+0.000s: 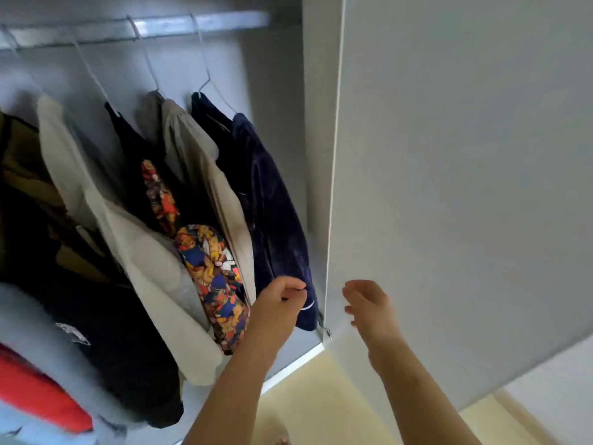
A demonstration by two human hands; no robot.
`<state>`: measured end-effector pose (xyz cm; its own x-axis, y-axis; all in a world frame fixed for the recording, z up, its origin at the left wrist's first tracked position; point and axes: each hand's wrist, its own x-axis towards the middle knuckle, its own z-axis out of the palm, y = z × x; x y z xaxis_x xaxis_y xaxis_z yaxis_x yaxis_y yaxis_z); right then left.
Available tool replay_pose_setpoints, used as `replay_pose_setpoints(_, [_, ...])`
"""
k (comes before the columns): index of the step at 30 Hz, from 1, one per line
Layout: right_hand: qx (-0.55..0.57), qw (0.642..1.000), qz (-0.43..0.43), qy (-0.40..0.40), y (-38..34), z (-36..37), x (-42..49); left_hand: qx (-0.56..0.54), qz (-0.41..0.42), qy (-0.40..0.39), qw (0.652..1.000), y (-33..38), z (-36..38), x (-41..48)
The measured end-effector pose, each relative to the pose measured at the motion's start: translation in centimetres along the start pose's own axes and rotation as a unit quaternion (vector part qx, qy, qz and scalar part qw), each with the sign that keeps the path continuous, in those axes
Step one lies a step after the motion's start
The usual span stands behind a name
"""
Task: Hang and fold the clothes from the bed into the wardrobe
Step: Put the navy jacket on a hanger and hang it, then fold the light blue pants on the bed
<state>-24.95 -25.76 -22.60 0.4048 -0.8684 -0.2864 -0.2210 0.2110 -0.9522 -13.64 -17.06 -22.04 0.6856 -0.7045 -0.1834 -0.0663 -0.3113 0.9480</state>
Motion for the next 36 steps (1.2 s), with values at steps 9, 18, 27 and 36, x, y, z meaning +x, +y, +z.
replay_pose_setpoints(9, [0.045, 0.977, 0.162, 0.132, 12.4, -13.5, -14.5, 0.057, -0.130, -0.187, 0.972, -5.3, 11.7, -13.8])
replay_pose_setpoints(18, [0.149, 0.918, 0.222, 0.295, 19.0, -19.7, -24.4, 0.132, -0.120, -0.337, 0.924, -6.3, 18.8, -20.8])
replay_pose_setpoints(27, [0.257, 0.783, 0.303, 0.478, 25.7, -17.7, -36.1, 0.221, -0.081, -0.520, 0.821, -10.2, 23.9, -29.0])
replay_pose_setpoints(36, [0.364, 0.626, 0.290, 0.626, 30.2, -16.4, -52.1, 0.315, -0.005, -0.681, 0.661, -13.7, 26.1, -44.7])
